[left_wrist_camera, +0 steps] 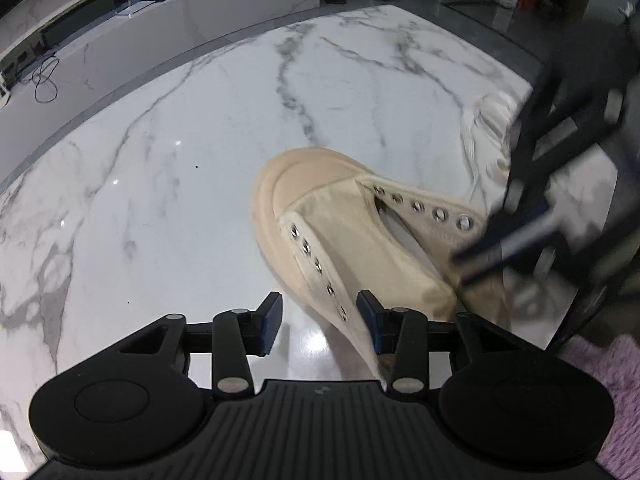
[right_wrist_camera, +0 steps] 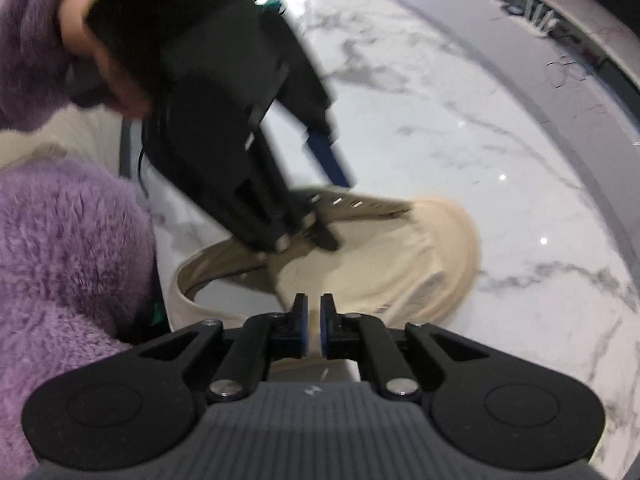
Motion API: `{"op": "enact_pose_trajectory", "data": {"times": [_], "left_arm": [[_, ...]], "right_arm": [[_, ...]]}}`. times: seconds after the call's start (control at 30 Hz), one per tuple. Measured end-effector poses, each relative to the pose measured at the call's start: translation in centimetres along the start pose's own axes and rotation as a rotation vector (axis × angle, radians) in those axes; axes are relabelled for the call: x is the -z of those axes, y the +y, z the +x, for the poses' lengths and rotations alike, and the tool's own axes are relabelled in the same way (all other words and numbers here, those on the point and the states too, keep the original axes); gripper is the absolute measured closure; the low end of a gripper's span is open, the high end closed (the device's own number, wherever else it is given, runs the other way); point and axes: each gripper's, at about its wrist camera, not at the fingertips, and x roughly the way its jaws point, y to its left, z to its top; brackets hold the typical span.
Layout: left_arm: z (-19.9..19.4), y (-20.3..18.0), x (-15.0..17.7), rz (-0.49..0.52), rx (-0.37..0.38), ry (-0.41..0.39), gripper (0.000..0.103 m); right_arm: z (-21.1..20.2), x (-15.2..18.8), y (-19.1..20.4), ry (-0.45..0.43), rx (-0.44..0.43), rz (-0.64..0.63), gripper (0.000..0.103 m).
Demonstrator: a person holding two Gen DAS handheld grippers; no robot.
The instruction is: Lace up shoes with both hands
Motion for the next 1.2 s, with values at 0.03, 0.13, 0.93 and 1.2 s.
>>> {"op": "enact_pose_trajectory", "data": {"times": [0.03,0.13,0.93,1.2], "left_arm": [[-0.1,-0.1,0.0,0.002,0.000,-0.004,0.064],[-0.9,-0.1,-0.1,0.001,0.004,-0.044,0.064],[-0.4,-1.0,-2.1,0.220,0.114,-0.174,0.073],[0.6,-1.5,-2.7,0.263,0.137,-0.153,0.080]], "right_arm": [[-0.8,-0.2,-0.4,-0.010,0.013,0.010,0.095],[-2.8,0.3,-2.0,-0.020,0.077,0.043,0.082],[3.8,8.1,-7.3,0.214,0.048,-0.018,0.078],[3.4,8.4,-7.6,0.190,0.010,0.021,0.099]]}}
